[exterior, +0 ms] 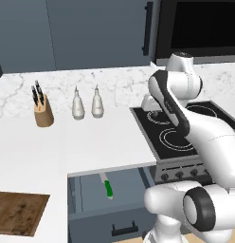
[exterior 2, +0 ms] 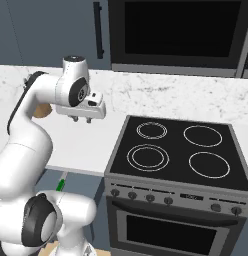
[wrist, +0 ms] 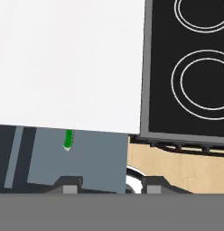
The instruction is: Pick up the knife from the drawer and place it on the cutting board. Then place the meat from the plate to the cutting board.
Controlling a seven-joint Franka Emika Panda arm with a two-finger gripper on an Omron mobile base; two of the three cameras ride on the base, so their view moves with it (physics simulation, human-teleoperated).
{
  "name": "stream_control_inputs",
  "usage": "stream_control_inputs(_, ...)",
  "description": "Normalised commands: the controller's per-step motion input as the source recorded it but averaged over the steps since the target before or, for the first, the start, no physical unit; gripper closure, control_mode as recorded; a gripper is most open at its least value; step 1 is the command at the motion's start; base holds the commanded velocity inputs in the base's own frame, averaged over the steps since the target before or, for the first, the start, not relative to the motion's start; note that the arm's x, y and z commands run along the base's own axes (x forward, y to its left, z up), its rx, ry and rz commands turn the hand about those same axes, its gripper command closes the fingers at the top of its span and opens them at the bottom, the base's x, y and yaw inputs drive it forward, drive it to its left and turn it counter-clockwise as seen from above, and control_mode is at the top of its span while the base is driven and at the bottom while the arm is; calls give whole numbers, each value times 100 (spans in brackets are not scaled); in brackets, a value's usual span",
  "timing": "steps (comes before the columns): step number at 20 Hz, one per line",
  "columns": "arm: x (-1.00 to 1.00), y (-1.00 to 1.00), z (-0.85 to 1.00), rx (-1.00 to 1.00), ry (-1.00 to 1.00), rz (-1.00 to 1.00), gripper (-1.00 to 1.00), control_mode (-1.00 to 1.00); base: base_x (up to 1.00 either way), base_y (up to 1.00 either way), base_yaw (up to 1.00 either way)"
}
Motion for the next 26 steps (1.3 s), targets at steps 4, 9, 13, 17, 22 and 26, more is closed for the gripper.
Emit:
stream_control_inputs(4, -24, 2, 0, 0, -1, 0, -100, -100, 0, 0, 0)
stream_control_inputs(9, -70, 2, -1, 0, 0, 0, -100, -100, 0, 0, 0)
stream_control_inputs(13, -97, 0, -5, 0, 0, 0, -100, -100, 0, 0, 0)
stream_control_inputs(17, -93, 2, -3, 0, -1, 0, -100, -100, 0, 0, 0)
stream_control_inputs(22, -74, 7, -1, -1, -1, 0, -100, -100, 0, 0, 0)
stream_control_inputs(26, -35, 3, 0, -1, 0, 0, -100, 100, -21, 0, 2)
